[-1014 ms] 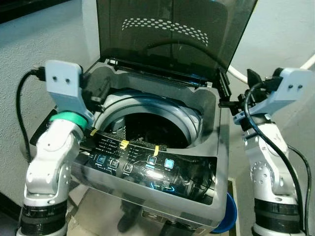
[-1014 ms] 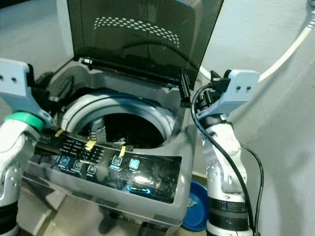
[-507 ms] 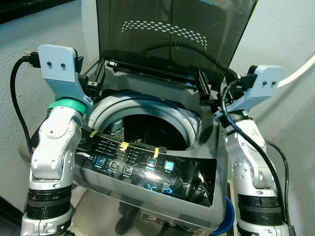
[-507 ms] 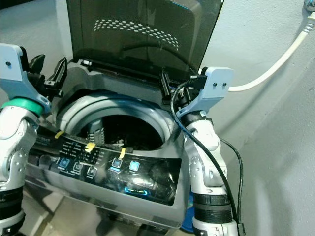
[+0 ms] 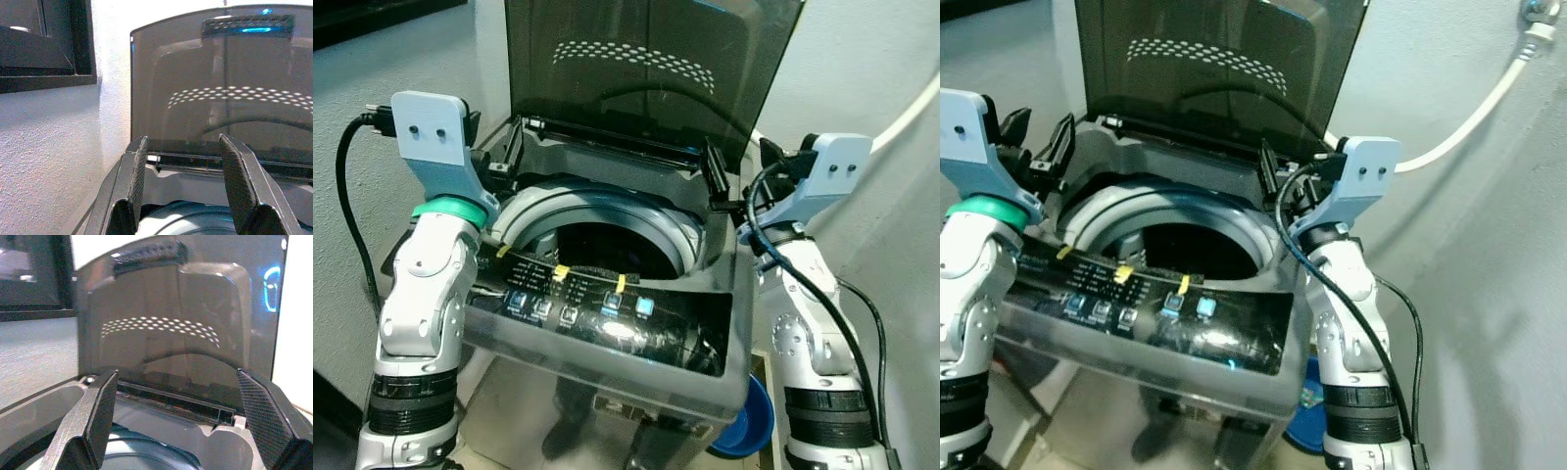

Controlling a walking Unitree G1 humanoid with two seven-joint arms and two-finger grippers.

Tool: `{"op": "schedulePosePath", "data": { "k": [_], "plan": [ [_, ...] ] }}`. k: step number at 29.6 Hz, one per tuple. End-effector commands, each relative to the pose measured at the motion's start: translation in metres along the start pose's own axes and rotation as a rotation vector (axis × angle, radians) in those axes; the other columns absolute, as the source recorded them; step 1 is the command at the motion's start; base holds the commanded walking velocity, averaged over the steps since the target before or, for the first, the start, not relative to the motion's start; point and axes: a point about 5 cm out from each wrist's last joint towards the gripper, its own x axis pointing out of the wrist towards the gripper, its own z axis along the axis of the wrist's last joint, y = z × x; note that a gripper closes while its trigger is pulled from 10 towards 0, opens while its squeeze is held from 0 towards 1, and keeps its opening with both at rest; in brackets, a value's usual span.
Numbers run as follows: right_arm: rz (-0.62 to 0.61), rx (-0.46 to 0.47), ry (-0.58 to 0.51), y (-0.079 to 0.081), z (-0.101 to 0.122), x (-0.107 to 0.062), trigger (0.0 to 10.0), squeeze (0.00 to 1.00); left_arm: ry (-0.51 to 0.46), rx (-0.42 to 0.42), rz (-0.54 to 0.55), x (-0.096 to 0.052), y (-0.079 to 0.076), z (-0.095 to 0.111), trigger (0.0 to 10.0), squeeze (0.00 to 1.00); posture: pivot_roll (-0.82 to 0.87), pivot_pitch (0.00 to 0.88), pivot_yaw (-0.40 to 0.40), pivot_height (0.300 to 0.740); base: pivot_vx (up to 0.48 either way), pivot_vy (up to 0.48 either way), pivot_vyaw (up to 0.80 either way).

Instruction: Clothes washing

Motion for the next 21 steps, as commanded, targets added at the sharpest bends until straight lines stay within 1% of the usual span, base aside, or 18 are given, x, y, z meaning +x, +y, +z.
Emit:
{"op": "schedulePosePath", "data": {
  "k": [1, 9, 15, 21],
  "plan": [
    [-0.004, -0.019, 0.006, -0.0032, -0.0021, -0.0013, 10.0, 0.00, -0.006, 0.002, -0.013, 0.0011, -0.0040, 0.0002, 10.0, 0.00, 0.05, 0.007, -0.025, 0.740, -0.289, 0.000, 0.00],
    [0.009, -0.041, 0.013, -0.0018, -0.0036, -0.0022, 10.0, 0.00, -0.007, 0.000, -0.015, 0.0013, -0.0044, -0.0004, 10.0, 0.00, 0.05, 0.009, -0.023, 0.740, -0.285, 0.000, 0.00],
    [0.022, -0.082, 0.012, -0.0012, -0.0043, -0.0023, 10.0, 0.00, -0.009, -0.001, -0.019, 0.0019, -0.0050, -0.0011, 10.0, 0.00, 0.05, 0.007, -0.022, 0.740, -0.281, 0.000, 0.00],
    [0.027, -0.100, 0.015, -0.0007, -0.0051, -0.0024, 10.0, 0.00, -0.011, -0.003, -0.020, 0.0019, -0.0052, -0.0012, 10.0, 0.00, 0.05, 0.007, -0.023, 0.740, -0.254, 0.000, 0.00]
  ]
}}
